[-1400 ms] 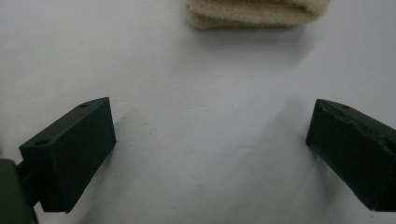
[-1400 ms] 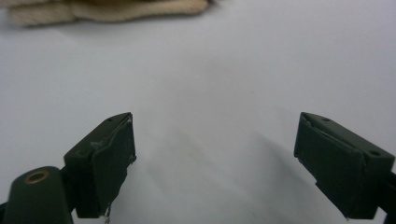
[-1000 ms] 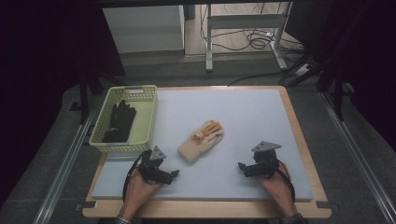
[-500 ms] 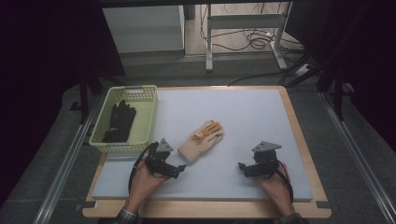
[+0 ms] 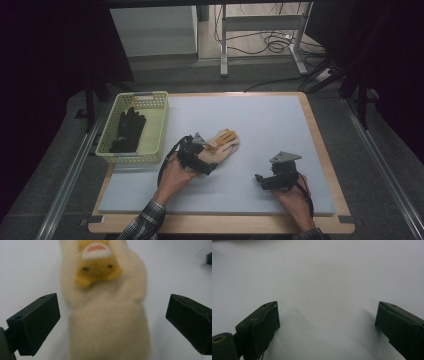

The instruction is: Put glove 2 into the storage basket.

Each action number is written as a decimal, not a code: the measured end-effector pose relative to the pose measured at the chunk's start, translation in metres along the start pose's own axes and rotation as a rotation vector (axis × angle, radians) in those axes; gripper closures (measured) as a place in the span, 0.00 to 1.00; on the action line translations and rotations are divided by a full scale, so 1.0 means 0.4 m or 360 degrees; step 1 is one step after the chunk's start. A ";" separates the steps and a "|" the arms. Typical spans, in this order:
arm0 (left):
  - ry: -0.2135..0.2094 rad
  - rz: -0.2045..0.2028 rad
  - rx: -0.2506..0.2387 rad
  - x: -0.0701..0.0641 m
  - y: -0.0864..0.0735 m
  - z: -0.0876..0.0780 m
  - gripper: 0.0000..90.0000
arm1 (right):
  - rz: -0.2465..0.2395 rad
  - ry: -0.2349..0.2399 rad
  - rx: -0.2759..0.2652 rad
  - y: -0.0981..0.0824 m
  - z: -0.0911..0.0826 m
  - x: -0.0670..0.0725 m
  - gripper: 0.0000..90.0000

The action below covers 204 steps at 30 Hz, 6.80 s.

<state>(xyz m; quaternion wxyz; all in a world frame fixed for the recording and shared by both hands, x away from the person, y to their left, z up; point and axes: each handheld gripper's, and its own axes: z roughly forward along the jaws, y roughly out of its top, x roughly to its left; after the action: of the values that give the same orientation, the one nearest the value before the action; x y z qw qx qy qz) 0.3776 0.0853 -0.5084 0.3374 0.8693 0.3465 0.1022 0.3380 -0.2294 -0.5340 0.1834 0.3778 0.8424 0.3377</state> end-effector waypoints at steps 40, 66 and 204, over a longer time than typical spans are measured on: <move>0.0065 -0.0125 0.0181 0.015 0.078 0.062 0.64 | 0.0001 0.0002 0.0001 0.000 0.000 0.000 0.06; 0.0319 -0.0419 0.0042 0.192 0.130 -0.187 0.63 | -0.0002 0.0002 -0.0005 0.000 0.001 -0.001 0.06; 0.0490 -0.0829 -0.0030 0.517 -0.164 -0.309 0.08 | -0.0004 -0.0002 -0.0007 -0.001 0.001 0.000 0.06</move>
<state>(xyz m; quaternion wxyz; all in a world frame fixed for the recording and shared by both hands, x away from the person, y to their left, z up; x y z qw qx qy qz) 0.4446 0.3227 -0.4702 0.3039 0.7222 0.6039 0.1460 0.3379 -0.2293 -0.5345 0.1852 0.3766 0.8419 0.3392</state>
